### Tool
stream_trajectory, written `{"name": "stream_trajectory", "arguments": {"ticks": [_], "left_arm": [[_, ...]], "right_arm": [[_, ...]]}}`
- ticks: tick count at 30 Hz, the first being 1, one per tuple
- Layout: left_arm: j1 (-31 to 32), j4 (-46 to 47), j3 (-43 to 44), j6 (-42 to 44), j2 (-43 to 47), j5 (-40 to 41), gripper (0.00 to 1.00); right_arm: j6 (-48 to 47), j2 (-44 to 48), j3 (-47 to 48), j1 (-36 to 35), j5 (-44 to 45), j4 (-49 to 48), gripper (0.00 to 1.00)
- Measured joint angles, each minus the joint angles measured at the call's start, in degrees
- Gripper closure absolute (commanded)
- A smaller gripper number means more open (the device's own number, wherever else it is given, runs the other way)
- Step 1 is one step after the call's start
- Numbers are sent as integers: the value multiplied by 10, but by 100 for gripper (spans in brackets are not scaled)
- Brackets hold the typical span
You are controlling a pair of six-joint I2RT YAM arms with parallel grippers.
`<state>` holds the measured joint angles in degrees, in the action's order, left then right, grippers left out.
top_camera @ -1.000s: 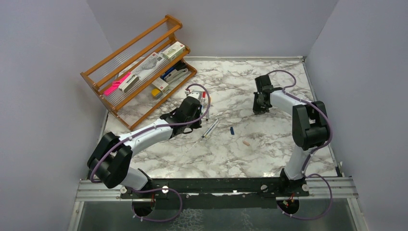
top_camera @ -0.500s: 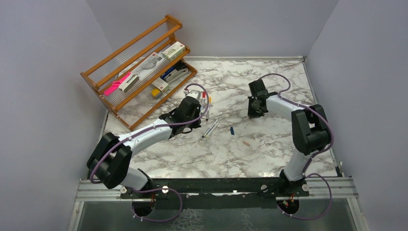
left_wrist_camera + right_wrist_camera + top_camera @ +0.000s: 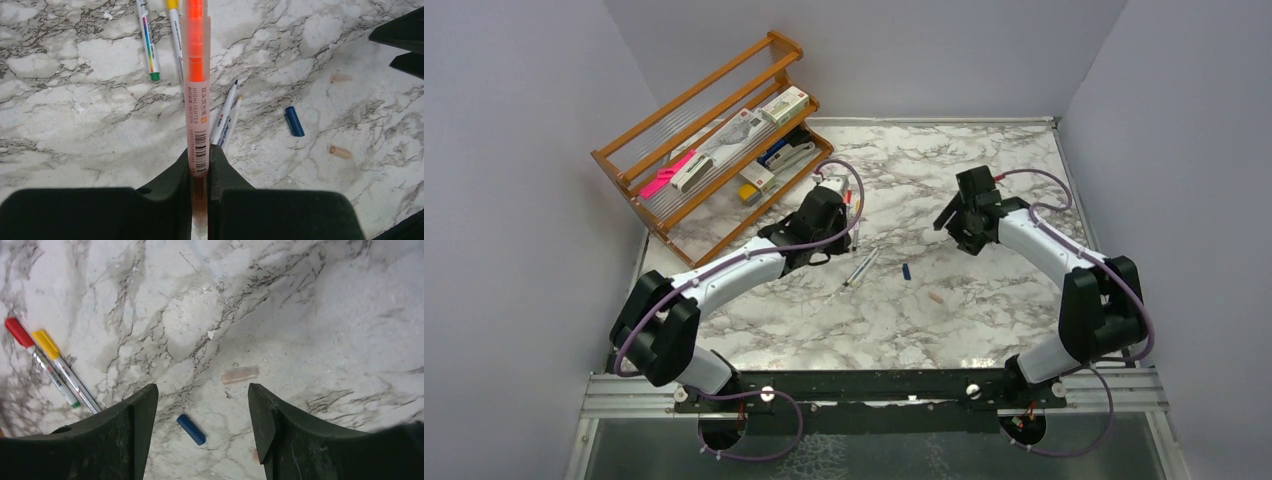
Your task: Insert the pens into the pen caps
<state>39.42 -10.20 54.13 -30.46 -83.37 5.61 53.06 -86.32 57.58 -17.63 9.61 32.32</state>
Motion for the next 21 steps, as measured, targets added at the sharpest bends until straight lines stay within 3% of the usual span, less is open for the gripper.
{"name": "stream_trajectory", "arguments": {"ticks": [9,21], "left_arm": [[-27,-21,54,17,-7,-33,100],[-43,-24,82,47,-24,-55,100]], "right_arm": [[214,-60,14,0,-26,85,44],[322,-71,-15,0,-29,105,52]]}}
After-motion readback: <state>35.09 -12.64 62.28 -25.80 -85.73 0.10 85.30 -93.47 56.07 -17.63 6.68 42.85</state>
